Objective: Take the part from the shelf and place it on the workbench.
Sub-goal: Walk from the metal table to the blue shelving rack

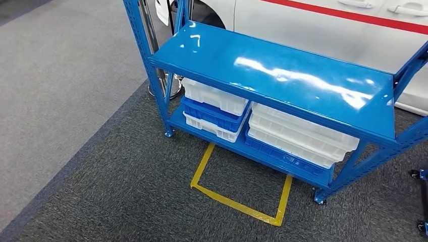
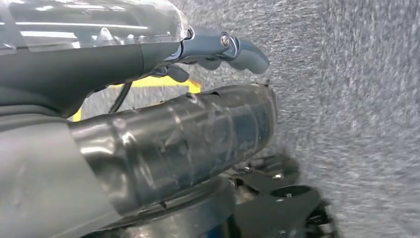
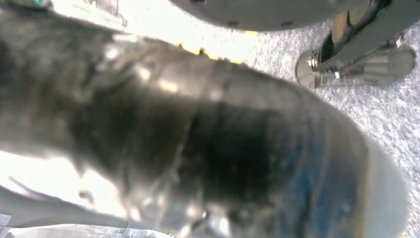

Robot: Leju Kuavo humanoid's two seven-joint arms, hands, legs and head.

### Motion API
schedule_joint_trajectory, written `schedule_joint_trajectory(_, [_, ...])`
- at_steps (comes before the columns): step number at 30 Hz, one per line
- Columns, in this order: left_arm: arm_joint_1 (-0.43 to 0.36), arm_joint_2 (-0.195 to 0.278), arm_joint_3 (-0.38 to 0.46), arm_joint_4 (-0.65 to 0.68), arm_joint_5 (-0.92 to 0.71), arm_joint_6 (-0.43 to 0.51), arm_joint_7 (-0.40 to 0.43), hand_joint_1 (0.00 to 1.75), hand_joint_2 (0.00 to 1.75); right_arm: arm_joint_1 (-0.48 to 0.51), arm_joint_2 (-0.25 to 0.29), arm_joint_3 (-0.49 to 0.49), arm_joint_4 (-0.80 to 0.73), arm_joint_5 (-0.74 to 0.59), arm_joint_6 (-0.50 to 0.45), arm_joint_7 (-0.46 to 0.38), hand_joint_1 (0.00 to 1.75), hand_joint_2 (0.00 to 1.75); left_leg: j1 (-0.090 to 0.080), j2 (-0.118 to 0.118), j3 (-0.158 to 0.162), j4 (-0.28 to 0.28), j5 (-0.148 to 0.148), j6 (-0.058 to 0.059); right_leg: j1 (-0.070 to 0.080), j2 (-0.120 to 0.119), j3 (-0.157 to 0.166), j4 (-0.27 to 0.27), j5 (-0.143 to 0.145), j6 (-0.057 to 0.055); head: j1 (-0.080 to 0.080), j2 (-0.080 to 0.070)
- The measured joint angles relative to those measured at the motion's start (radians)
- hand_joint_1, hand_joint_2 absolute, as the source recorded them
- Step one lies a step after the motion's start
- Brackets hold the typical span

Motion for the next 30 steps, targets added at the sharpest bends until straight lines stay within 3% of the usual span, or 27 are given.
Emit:
schedule_joint_trajectory(1, [-0.001, -0.001, 0.000, 0.000, 0.000, 0.000, 0.000, 0.00, 0.00, 0.002, 0.000, 0.000, 0.000, 0.000, 0.000, 0.001, 0.00, 0.00, 0.001, 0.013, 0.002, -0.003, 0.003, 0.004, -0.003, 0.005, -0.002, 0.000, 0.001, 0.006, 0.000, 0.000])
schedule_joint_trajectory(3, [-0.001, -0.002, 0.000, 0.000, 0.000, 0.000, 0.000, 0.00, 0.00, 0.004, 0.000, 0.000, 0.000, 0.000, 0.000, 0.001, 0.00, 0.00, 0.004, 0.039, 0.010, -0.015, 0.010, 0.015, 0.000, -0.039, -0.016, 0.025, -0.016, 0.016, 0.002, 0.000])
schedule_joint_trajectory(5, [0.001, -0.003, 0.001, 0.000, 0.000, 0.000, 0.000, 0.00, 0.00, 0.002, 0.000, 0.000, 0.000, 0.002, 0.000, 0.001, 0.00, 0.00, 0.006, 0.068, 0.013, -0.021, 0.012, 0.023, 0.001, -0.103, -0.063, 0.121, -0.071, 0.024, 0.006, 0.000])
schedule_joint_trajectory(7, [0.004, -0.003, 0.002, 0.000, 0.000, 0.000, 0.000, 0.00, 0.00, 0.001, 0.000, 0.000, 0.000, 0.003, 0.000, 0.001, 0.00, 0.00, 0.005, 0.100, 0.013, -0.020, 0.008, 0.024, -0.003, -0.121, -0.124, 0.238, -0.119, 0.031, 0.007, 0.000])
schedule_joint_trajectory(8, [0.004, -0.003, 0.003, 0.000, 0.000, 0.000, 0.000, 0.00, 0.00, 0.001, 0.000, 0.000, 0.000, 0.003, 0.000, 0.001, 0.00, 0.00, 0.004, 0.116, 0.015, -0.019, 0.006, 0.024, -0.006, -0.124, -0.136, 0.261, -0.118, 0.034, 0.007, 0.000])
schedule_joint_trajectory(9, [0.004, -0.003, 0.003, 0.000, 0.000, 0.000, 0.000, 0.00, 0.00, 0.002, 0.000, 0.000, 0.000, 0.003, 0.000, 0.001, 0.00, 0.00, 0.005, 0.130, 0.017, -0.018, 0.002, 0.022, -0.009, -0.128, -0.128, 0.248, -0.099, 0.036, 0.007, 0.000])
schedule_joint_trajectory(10, [0.003, -0.003, 0.004, 0.000, 0.000, 0.000, 0.000, 0.00, 0.00, 0.004, 0.000, 0.000, 0.000, 0.003, -0.001, 0.001, 0.00, 0.00, 0.005, 0.142, 0.021, -0.017, -0.001, 0.019, -0.010, -0.136, -0.100, 0.196, -0.066, 0.036, 0.007, 0.000])
schedule_joint_trajectory(12, [0.002, -0.003, 0.004, 0.000, 0.000, 0.000, 0.000, 0.00, 0.00, 0.004, 0.000, 0.000, 0.000, 0.004, -0.001, 0.001, 0.00, 0.00, 0.002, 0.162, 0.029, -0.015, -0.011, 0.009, -0.006, -0.174, -0.029, 0.063, -0.015, 0.029, 0.007, 0.000])
schedule_joint_trajectory(14, [0.001, -0.004, 0.005, 0.000, 0.000, 0.000, 0.000, 0.00, 0.00, 0.002, 0.001, 0.000, 0.000, 0.005, -0.001, 0.001, 0.00, 0.00, -0.002, 0.179, 0.035, -0.015, -0.019, -0.003, 0.002, -0.194, 0.002, 0.002, -0.004, 0.016, 0.006, 0.000])
schedule_joint_trajectory(16, [-0.004, -0.004, 0.005, 0.000, 0.000, 0.000, 0.000, 0.00, 0.00, 0.004, 0.001, 0.000, 0.000, 0.005, -0.001, 0.001, 0.00, 0.00, -0.004, 0.194, 0.045, -0.018, -0.023, -0.013, 0.004, -0.176, 0.001, 0.000, -0.004, 0.004, 0.006, 0.000])
schedule_joint_trajectory(18, [-0.007, -0.004, 0.005, 0.000, 0.000, 0.000, 0.000, 0.00, 0.00, 0.006, 0.001, 0.000, 0.000, 0.006, -0.001, 0.001, 0.00, 0.00, 0.000, 0.173, 0.044, 0.002, -0.043, -0.023, 0.000, -0.157, 0.004, -0.007, -0.001, -0.009, 0.006, 0.000])
schedule_joint_trajectory(20, [-0.005, -0.004, 0.006, 0.000, 0.000, 0.000, -0.001, 0.00, 0.00, 0.004, 0.002, 0.000, 0.000, 0.007, -0.001, 0.001, 0.00, 0.00, 0.004, 0.122, 0.001, 0.096, -0.100, -0.029, -0.003, -0.138, 0.006, -0.013, 0.004, -0.021, 0.005, 0.000])
schedule_joint_trajectory(22, [-0.001, -0.004, 0.007, 0.000, 0.000, 0.000, -0.001, 0.00, 0.00, 0.002, 0.002, 0.000, 0.000, 0.009, -0.001, 0.001, 0.00, 0.00, 0.005, 0.095, -0.065, 0.228, -0.154, -0.032, -0.002, -0.116, 0.005, -0.012, 0.004, -0.027, 0.005, 0.000])
schedule_joint_trajectory(23, [0.001, -0.004, 0.008, 0.000, 0.000, 0.000, 0.000, 0.00, 0.00, 0.002, 0.002, 0.000, 0.000, 0.010, -0.002, 0.001, 0.00, 0.00, 0.005, 0.091, -0.087, 0.265, -0.156, -0.032, -0.001, -0.105, 0.006, -0.010, 0.003, -0.028, 0.005, 0.000])
schedule_joint_trajectory(24, [0.002, -0.004, 0.008, 0.000, 0.000, 0.000, 0.000, 0.00, 0.00, 0.002, 0.002, 0.000, 0.000, 0.011, -0.002, 0.002, 0.00, 0.00, 0.005, 0.089, -0.094, 0.266, -0.137, -0.032, -0.001, -0.094, 0.007, -0.009, 0.002, -0.028, 0.005, 0.000])
schedule_joint_trajectory(26, [0.003, -0.003, 0.010, 0.000, 0.000, -0.001, 0.001, 0.00, 0.00, 0.003, 0.002, 0.000, 0.000, 0.013, -0.002, 0.006, 0.00, 0.00, 0.006, 0.086, -0.059, 0.161, -0.055, -0.029, -0.001, -0.077, 0.011, -0.004, -0.002, -0.025, 0.005, 0.000])
schedule_joint_trajectory(28, [0.000, -0.003, 0.011, 0.000, -0.001, -0.001, 0.002, 0.00, 0.00, 0.004, 0.002, 0.000, 0.000, 0.019, -0.003, 0.017, 0.00, 0.87, 0.006, 0.074, -0.018, 0.046, -0.004, -0.023, 0.002, -0.067, 0.010, 0.003, -0.007, -0.016, 0.005, 0.000])
schedule_joint_trajectory(30, [-0.003, -0.003, 0.011, 0.000, -0.003, -0.002, 0.003, 0.00, 0.00, 0.004, 0.002, 0.000, 0.000, 0.026, -0.006, 0.033, 0.00, 1.75, 0.002, 0.066, -0.009, 0.011, -0.001, -0.015, 0.004, -0.063, 0.005, 0.007, -0.009, -0.003, 0.005, 0.000])
